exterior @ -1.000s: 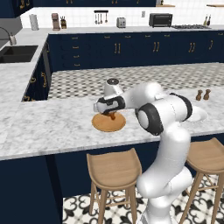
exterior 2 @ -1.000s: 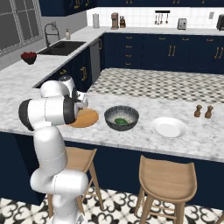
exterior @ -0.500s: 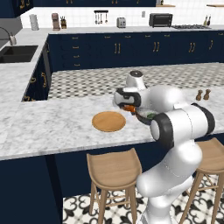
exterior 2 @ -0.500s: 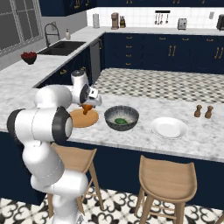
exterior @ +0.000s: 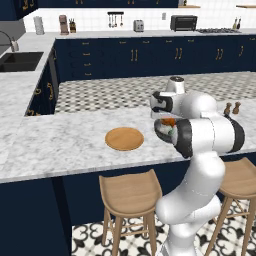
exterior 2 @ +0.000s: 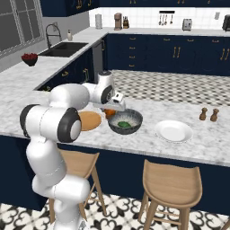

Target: Pick the chicken drumstick and broccoli from their plates and place them in the bowl. Then put the bowl in the fridge.

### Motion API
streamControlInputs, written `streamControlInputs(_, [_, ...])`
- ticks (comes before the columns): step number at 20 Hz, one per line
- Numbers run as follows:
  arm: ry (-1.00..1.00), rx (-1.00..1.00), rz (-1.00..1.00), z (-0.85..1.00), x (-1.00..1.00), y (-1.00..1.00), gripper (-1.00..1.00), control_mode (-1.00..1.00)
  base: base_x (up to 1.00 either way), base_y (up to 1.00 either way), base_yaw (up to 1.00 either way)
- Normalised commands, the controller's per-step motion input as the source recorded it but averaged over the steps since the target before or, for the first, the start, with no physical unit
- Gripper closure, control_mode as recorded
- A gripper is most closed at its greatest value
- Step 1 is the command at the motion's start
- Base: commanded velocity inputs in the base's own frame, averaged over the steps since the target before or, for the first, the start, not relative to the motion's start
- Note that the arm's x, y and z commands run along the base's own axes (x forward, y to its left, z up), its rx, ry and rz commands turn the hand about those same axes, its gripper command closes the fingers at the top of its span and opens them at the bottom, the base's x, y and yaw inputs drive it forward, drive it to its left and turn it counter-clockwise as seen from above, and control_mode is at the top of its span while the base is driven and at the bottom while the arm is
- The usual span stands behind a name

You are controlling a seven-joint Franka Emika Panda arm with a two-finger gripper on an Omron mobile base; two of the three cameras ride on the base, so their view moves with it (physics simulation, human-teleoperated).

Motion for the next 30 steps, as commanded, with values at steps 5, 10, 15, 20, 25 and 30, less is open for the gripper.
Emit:
streamControlInputs(5, [0.04, 0.03, -0.01, -0.38, 0.42, -0.33, 1.00, -1.00, 0.00, 0.00, 0.00])
streamControlInputs(10, [0.00, 0.09, 0.00, -0.60, 0.37, -0.10, 1.00, -1.00, 0.00, 0.00, 0.00])
streamControlInputs(15, [0.00, 0.00, 0.00, -0.49, 0.57, 0.00, 1.00, -1.00, 0.00, 0.00, 0.00])
streamControlInputs(20, [0.01, 0.00, 0.00, -0.44, 0.50, 0.00, -1.00, -1.00, 0.00, 0.00, 0.00])
streamControlInputs(25, [0.00, 0.00, 0.00, 0.01, -0.05, 0.00, -1.00, -1.00, 0.00, 0.00, 0.00])
streamControlInputs(30, [-0.04, 0.00, 0.00, 0.15, -0.19, 0.00, -1.00, -1.00, 0.00, 0.00, 0.00])
